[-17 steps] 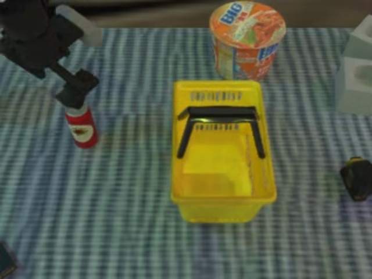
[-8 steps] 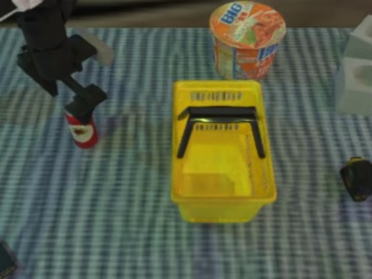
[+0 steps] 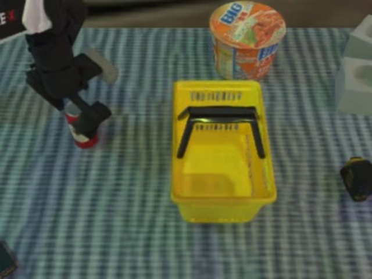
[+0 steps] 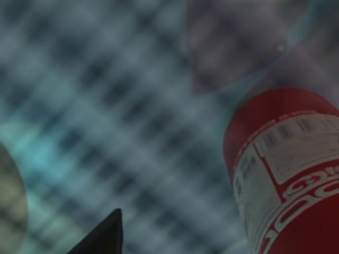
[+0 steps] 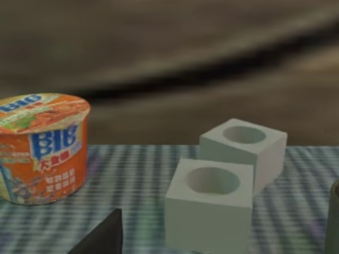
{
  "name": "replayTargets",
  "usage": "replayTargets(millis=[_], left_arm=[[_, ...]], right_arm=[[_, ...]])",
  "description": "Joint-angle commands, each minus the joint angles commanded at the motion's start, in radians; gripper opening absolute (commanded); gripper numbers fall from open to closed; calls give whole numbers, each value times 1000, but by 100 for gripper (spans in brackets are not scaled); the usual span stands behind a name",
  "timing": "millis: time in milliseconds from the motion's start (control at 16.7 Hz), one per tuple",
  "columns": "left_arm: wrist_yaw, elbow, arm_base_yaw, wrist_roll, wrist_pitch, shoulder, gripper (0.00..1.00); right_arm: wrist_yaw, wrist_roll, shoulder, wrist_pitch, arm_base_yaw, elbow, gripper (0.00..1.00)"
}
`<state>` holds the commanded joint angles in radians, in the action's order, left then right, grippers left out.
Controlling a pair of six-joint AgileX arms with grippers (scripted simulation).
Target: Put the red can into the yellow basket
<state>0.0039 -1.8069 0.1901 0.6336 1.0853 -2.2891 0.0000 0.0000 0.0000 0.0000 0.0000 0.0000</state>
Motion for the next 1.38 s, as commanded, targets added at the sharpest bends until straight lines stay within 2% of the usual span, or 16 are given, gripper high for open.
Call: replayTargets(millis=[300,1080,1380], left_arm=[[0,16,0,0,-20,-6,100],[0,16,0,0,-20,-6,2],[0,16,0,0,-20,-6,0]], right_arm=[[0,0,0,0,0,0,100],[0,0,0,0,0,0,100],[0,0,0,0,0,0,100]])
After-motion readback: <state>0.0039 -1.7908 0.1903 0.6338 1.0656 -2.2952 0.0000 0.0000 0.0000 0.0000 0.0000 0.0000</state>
